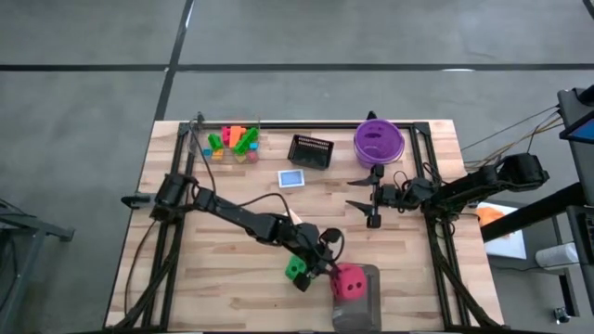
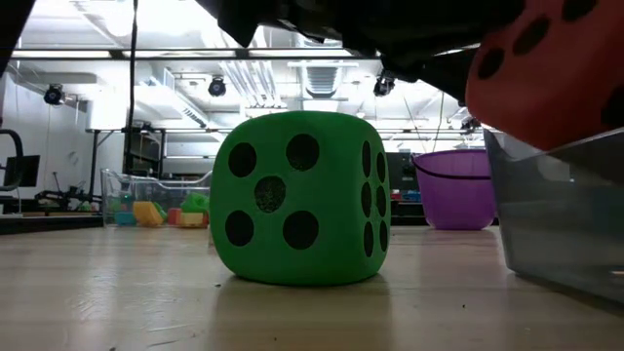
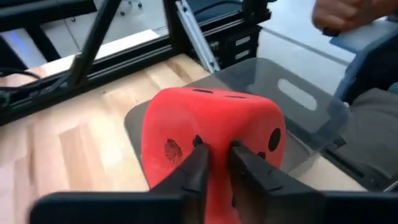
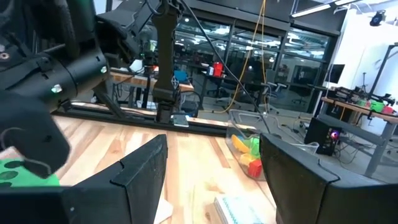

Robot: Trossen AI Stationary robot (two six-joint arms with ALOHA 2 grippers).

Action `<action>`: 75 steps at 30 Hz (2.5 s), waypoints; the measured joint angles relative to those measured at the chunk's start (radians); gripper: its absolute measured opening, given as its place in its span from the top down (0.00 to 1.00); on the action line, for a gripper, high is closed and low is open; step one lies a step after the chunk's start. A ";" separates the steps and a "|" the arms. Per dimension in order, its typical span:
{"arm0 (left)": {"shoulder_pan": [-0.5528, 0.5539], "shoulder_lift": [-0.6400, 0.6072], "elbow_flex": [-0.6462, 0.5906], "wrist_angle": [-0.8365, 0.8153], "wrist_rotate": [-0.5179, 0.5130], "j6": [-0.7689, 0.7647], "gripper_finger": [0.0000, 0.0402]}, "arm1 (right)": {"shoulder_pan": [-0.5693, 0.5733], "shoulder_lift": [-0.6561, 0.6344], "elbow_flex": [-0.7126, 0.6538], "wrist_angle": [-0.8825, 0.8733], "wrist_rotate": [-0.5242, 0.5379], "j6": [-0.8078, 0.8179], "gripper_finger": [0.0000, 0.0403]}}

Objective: Pick & Place Toys
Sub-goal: Put the red dice into the black bin, then put the green dice into the black bin

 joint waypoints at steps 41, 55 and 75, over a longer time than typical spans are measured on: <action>-0.193 -0.256 -0.062 -0.641 -0.361 -0.111 0.34 | 0.000 0.001 -0.001 -0.015 0.000 0.003 0.37; -0.290 -0.125 -0.062 -0.583 -0.616 -0.119 0.34 | 0.000 0.001 -0.001 -0.022 0.019 0.010 0.37; -0.291 -0.095 -0.061 -0.593 -0.782 -0.160 0.96 | -0.002 0.002 0.001 -0.029 0.043 0.003 0.37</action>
